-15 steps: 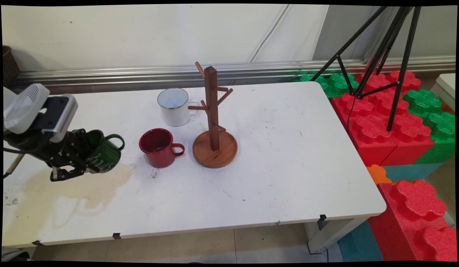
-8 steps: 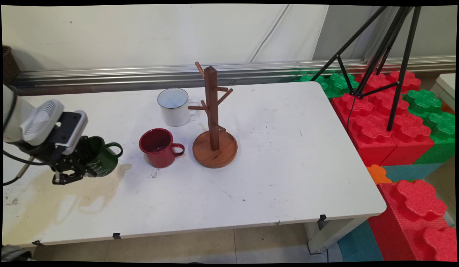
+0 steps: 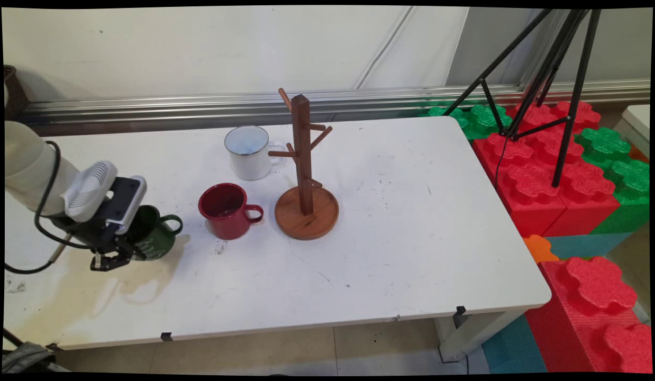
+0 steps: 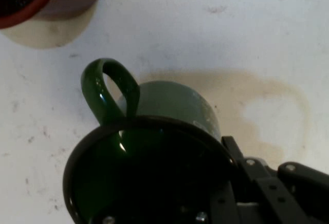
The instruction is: Place the picked object on the table
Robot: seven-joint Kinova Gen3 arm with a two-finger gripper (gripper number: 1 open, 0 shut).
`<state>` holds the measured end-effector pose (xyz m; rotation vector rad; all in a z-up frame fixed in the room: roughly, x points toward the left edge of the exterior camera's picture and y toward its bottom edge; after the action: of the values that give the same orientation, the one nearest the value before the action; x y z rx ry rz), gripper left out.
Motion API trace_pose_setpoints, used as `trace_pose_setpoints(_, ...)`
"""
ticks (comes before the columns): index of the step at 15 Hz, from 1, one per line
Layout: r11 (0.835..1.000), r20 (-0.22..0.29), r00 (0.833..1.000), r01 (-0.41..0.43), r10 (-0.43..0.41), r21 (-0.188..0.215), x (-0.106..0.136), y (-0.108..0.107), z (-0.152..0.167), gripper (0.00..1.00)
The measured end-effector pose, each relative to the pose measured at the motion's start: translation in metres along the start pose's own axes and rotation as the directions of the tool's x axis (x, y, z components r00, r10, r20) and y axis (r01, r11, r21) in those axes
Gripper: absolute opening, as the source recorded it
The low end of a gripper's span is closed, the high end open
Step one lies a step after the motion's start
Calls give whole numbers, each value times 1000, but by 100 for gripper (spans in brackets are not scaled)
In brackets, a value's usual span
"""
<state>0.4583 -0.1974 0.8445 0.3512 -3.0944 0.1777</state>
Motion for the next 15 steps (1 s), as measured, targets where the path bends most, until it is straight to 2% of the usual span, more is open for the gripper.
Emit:
trace_pose_setpoints(14,999,10,999,50,-50,-13,13,-2,33,0)
trace_pose_setpoints(15,998,9,999,53,-53,-14,14,-2,34,100)
